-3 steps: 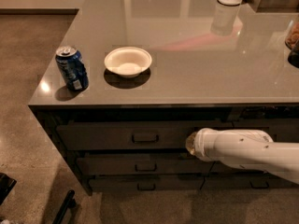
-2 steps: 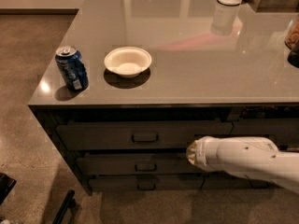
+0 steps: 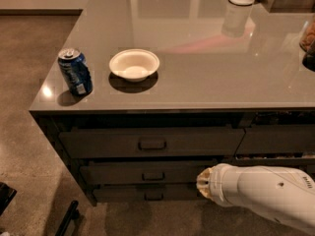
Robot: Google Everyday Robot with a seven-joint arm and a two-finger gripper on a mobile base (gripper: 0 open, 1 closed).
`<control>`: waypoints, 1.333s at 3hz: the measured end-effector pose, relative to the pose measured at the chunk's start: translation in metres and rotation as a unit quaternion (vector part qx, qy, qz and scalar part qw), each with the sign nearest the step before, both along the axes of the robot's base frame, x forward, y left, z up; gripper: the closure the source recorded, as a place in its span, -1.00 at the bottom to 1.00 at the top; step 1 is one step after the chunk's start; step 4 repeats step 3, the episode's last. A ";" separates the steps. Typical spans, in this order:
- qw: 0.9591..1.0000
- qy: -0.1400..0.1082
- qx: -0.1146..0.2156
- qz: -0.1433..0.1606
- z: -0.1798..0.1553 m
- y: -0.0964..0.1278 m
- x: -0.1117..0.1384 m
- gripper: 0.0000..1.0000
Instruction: Close top drawer
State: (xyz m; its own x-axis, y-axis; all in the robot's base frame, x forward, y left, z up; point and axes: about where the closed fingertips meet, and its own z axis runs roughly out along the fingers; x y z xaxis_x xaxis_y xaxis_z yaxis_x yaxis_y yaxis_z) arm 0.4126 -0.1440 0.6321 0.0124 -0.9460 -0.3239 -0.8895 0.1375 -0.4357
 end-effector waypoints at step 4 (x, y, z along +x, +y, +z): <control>1.000 -0.005 0.004 0.001 0.010 0.005 -0.004 -0.23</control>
Offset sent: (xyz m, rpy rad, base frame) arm -0.0042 0.0062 0.0112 0.0090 -0.0117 0.0012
